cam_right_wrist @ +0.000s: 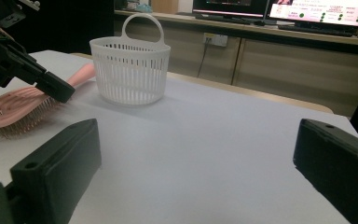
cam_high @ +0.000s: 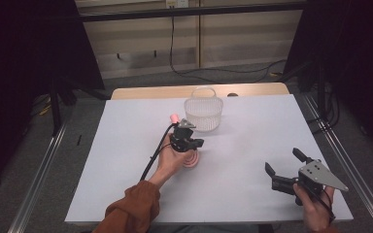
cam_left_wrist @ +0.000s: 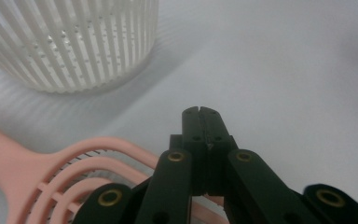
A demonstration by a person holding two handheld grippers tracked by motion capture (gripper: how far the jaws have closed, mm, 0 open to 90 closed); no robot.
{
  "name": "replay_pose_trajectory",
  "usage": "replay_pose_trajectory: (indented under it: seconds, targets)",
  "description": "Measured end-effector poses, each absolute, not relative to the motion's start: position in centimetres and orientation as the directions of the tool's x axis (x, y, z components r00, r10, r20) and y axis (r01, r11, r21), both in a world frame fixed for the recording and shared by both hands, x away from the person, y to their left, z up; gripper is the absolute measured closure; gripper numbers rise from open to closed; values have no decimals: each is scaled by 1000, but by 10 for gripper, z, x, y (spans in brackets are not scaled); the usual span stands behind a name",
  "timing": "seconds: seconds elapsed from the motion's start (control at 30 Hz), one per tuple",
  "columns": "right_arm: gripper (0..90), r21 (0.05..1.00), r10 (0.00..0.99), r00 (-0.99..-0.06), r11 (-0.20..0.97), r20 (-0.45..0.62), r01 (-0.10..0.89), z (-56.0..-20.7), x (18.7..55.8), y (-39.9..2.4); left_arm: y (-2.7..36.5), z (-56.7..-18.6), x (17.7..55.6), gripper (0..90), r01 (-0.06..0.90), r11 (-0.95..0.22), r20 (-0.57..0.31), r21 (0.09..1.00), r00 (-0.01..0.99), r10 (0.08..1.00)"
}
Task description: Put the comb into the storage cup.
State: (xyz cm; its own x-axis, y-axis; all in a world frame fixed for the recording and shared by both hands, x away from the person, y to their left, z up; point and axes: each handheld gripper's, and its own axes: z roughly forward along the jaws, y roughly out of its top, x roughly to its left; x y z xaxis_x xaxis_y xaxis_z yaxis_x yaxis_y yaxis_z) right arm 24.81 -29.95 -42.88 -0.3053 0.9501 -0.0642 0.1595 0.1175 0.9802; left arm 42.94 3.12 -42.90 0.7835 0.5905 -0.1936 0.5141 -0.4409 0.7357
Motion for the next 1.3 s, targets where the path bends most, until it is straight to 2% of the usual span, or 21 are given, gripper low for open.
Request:
replay_pose_trajectory:
  seconds: [0.3, 0.77, 1.3]
  targets:
    - [3, 980, 950, -306, 118, -65, 159, -429, 248, -300, 34, -428, 424, 888, 518, -426, -225, 742, 790, 570]
    - [2, 980, 950, -305, 119, -65, 162, -429, 248, -299, 30, -431, 417, 900, 492, -460, -213, 739, 818, 535]
    - [3, 981, 950, -305, 117, -65, 157, -429, 248, -299, 35, -432, 419, 900, 504, -457, -198, 733, 801, 565]
